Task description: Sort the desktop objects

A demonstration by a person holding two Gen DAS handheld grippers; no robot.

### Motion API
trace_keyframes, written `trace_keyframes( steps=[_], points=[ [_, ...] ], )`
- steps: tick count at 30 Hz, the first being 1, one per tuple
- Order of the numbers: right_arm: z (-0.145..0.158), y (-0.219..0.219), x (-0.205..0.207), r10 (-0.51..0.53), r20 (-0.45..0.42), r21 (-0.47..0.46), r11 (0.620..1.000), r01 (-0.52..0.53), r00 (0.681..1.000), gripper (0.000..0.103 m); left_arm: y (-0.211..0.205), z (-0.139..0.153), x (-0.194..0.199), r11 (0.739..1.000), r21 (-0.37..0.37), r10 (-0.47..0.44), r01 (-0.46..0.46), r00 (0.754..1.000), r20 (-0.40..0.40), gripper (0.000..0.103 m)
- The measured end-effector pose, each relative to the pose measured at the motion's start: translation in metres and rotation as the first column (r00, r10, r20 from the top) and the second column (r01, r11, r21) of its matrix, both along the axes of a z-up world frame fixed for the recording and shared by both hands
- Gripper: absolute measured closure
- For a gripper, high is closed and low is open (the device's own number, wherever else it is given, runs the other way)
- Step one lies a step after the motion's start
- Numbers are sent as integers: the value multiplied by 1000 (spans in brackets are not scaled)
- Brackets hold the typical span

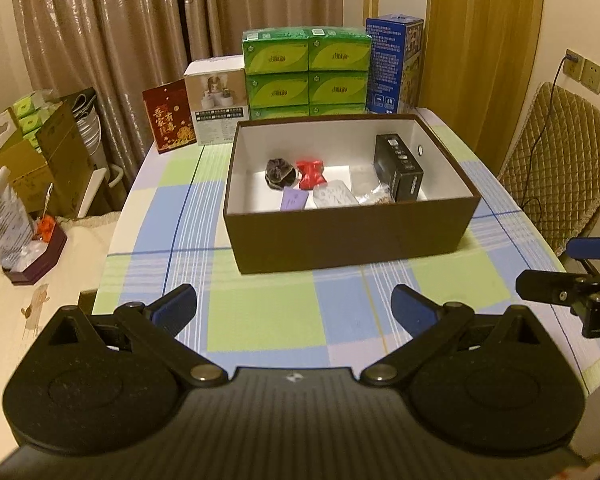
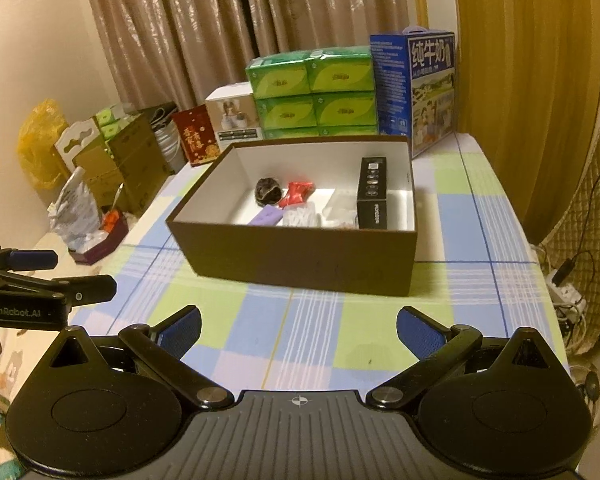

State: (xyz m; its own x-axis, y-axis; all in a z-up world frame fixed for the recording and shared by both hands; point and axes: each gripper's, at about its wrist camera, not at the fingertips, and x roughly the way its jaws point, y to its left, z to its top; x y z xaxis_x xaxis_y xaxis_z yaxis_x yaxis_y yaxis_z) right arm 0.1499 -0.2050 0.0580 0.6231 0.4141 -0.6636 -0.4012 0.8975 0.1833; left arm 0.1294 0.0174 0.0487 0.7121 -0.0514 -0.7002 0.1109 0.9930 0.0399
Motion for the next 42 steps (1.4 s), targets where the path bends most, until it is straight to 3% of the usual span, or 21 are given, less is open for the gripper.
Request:
trace_keyframes(
  steps=[17, 42],
  points=[
    [-2, -5, -43, 50, 2, -23, 998, -50, 999, 2, -6, -2, -54, 1000, 9, 24, -24, 1000, -18, 1],
    [-9, -14, -73, 51, -1, -39, 998, -51, 999, 2, -14, -8, -84, 999, 28, 41, -40, 999, -36, 1]
  ],
)
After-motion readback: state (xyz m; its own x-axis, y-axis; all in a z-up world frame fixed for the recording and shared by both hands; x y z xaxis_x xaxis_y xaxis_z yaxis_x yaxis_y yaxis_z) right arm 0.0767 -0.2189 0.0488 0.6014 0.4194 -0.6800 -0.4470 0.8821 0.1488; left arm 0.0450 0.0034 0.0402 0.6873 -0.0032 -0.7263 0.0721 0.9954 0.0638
